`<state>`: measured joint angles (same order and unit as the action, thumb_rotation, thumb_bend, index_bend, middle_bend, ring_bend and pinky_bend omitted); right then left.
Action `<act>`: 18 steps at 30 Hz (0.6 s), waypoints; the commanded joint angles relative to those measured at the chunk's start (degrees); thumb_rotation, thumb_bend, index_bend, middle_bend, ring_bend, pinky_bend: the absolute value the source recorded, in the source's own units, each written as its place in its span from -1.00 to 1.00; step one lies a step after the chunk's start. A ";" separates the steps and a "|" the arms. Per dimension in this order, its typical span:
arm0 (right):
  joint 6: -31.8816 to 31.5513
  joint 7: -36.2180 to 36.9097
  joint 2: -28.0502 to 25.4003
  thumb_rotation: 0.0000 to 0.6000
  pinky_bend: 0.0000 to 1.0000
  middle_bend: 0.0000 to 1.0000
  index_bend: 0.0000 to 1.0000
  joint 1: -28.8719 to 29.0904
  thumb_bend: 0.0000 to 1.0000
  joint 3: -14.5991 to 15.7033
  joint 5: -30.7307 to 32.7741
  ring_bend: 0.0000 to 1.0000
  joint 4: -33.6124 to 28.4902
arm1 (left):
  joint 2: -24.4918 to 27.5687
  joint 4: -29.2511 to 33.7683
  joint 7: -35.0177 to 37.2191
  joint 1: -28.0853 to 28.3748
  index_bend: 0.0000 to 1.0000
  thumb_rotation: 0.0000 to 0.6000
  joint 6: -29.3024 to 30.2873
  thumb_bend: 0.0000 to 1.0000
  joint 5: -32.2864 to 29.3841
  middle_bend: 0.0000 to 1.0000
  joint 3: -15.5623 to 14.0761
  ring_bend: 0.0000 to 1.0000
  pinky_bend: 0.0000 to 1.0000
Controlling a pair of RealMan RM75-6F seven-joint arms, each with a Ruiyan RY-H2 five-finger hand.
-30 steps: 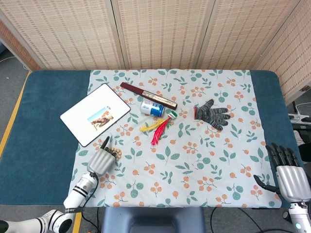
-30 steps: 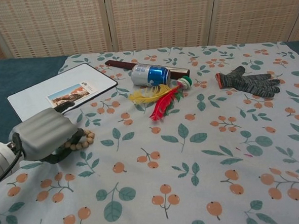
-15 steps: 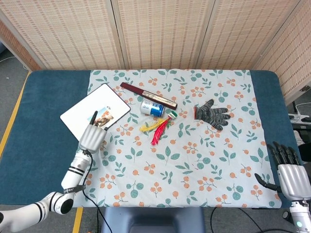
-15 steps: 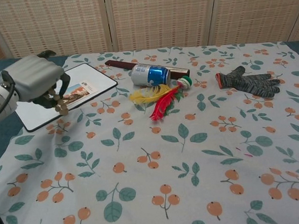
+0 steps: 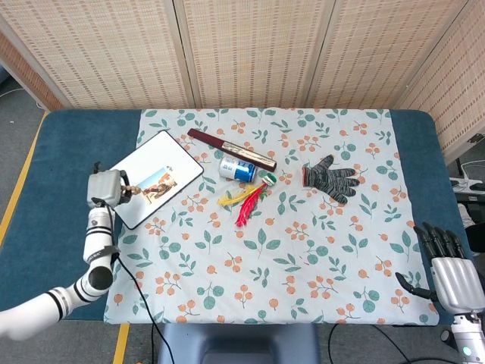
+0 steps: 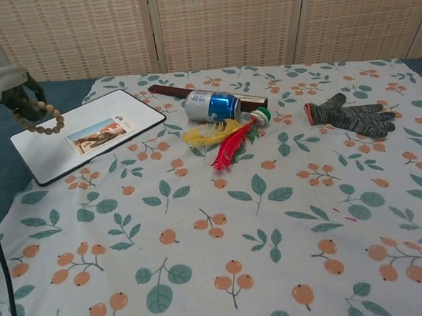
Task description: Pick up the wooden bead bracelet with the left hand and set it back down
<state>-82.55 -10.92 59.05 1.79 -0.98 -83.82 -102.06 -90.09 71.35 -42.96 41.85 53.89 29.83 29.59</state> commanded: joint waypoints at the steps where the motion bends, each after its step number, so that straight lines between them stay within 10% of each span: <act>1: 0.16 0.07 -0.02 0.04 -1.00 -1.00 -1.00 0.07 -0.61 0.02 0.07 -1.00 0.05 | 8.71 2.10 -7.96 4.95 0.41 1.00 -8.74 0.51 -44.25 0.74 8.81 0.10 -0.78; 10: 0.59 -0.43 0.22 0.03 -1.00 -1.00 -1.00 0.21 -0.61 0.35 -0.22 -1.00 -0.11 | 16.77 -1.20 -13.23 5.42 0.20 0.86 -19.47 0.65 -83.59 0.60 12.70 0.10 -0.74; 18: 0.94 -0.67 0.44 0.03 -1.00 -1.00 -1.00 0.39 -0.61 0.28 0.16 -1.00 0.03 | 17.47 1.38 -0.81 -5.21 0.01 0.06 -34.13 0.69 -94.31 0.32 24.35 -0.08 -0.74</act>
<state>-81.63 -11.57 59.47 2.16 -0.71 -83.68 -102.04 -74.91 70.99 -49.58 42.31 28.83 -60.98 47.52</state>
